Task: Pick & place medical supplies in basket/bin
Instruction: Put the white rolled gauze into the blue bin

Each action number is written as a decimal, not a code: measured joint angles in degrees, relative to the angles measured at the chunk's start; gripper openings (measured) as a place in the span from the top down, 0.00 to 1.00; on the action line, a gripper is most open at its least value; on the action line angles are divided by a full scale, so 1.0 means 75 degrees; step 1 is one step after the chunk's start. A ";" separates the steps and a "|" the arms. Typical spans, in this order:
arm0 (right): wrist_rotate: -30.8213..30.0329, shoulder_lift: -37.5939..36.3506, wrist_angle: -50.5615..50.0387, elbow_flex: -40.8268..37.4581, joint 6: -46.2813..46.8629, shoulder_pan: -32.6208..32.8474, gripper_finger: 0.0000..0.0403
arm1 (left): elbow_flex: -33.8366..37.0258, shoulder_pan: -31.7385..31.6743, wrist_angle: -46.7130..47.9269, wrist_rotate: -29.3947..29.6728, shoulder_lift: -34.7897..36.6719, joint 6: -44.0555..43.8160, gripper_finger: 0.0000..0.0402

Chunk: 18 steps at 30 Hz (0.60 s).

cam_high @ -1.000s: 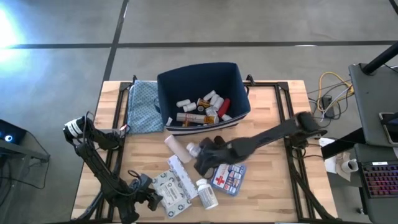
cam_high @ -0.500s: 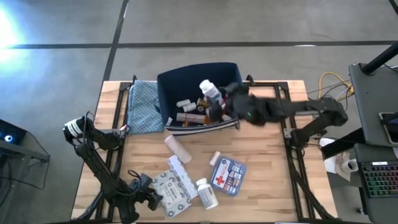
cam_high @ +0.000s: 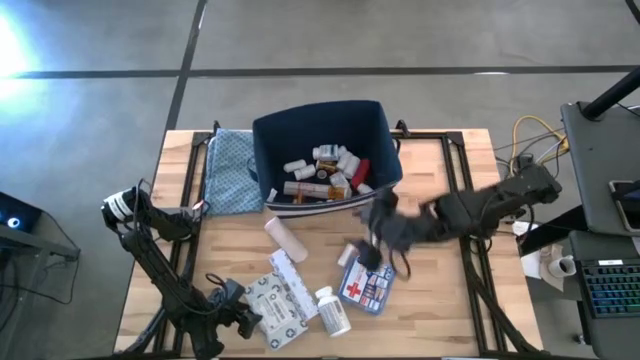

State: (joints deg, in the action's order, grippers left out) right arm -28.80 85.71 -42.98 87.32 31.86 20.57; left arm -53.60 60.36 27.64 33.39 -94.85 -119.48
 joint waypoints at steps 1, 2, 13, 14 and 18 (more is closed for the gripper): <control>-0.0005 0.0070 -0.0323 -0.0028 -0.0025 0.0262 0.23 | 0.0000 0.0000 0.0024 0.0000 0.0000 0.0000 0.27; 0.0001 0.0128 -0.0626 -0.0065 -0.0037 0.0516 0.23 | 0.0000 -0.0001 0.0049 0.0002 0.0000 0.0000 0.27; 0.0115 0.2275 -0.0446 -0.0170 -0.1783 0.0996 0.29 | 0.0000 -0.0009 0.0116 0.0175 0.0000 0.0253 0.27; 0.0158 0.2509 -0.0439 -0.0104 -0.1895 0.0897 0.30 | 0.0000 -0.0009 0.0109 0.0177 0.0000 0.0256 0.27; 0.1264 0.3313 -0.0535 0.0405 -0.2466 0.0370 0.35 | 0.0000 -0.0006 -0.0054 0.0171 0.0000 0.0259 0.27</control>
State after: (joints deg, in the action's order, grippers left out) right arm -19.32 110.56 -46.99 90.35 13.37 23.34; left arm -53.60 60.31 27.23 34.67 -94.85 -117.54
